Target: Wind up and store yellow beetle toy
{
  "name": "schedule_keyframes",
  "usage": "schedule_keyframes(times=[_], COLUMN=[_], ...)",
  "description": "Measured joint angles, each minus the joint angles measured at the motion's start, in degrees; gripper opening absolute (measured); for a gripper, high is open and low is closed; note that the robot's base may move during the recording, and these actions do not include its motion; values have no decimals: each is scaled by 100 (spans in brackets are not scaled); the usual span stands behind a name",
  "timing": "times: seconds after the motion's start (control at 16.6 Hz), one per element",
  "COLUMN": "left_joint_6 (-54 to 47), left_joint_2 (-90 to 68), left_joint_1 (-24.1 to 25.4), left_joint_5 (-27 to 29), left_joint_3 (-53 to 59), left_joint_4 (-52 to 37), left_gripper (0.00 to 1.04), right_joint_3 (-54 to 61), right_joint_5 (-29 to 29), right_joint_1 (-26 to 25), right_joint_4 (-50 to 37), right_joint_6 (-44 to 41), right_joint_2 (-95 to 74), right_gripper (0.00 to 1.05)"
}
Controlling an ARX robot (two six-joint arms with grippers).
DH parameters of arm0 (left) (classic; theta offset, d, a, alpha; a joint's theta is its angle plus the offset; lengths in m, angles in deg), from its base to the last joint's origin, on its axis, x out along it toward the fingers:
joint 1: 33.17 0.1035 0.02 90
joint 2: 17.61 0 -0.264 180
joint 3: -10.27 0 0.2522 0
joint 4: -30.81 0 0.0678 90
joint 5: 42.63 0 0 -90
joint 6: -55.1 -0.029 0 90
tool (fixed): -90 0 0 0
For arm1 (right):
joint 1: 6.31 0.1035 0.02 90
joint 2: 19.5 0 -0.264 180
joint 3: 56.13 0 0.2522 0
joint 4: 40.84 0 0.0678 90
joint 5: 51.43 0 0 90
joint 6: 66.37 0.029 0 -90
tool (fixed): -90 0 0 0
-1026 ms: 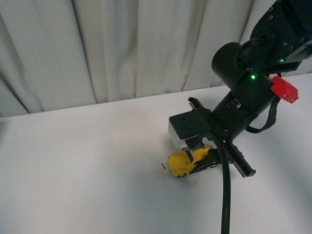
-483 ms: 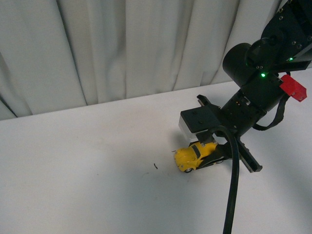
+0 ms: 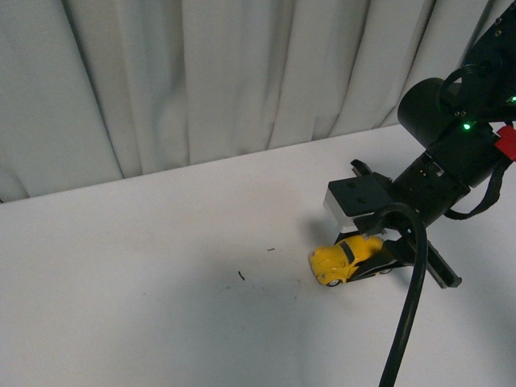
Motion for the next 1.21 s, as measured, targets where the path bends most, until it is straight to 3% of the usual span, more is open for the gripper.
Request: schedule_keyframes(times=[0.48, 0.54, 0.6, 0.78, 1.21], left_joint_6=[0, 0, 0, 0, 0], left_joint_2=[0, 0, 0, 0, 0], left_joint_1=[0, 0, 0, 0, 0], left_joint_5=[-2, -2, -7, -2, -2], left_joint_3=[0, 0, 0, 0, 0], left_joint_4=[0, -2, 0, -2, 0], left_gripper=[98, 98, 98, 98, 98], right_joint_3=[345, 286, 280, 286, 310], right_joint_5=[-52, -101, -208, -210, -210], right_joint_1=[-931, -966, -999, -1001, -1003], right_joint_4=[205, 424, 640, 649, 581], right_joint_6=[-90, -142, -210, -234, -258], right_joint_2=[199, 190, 116, 116, 118], right_gripper=[42, 50, 77, 97, 98])
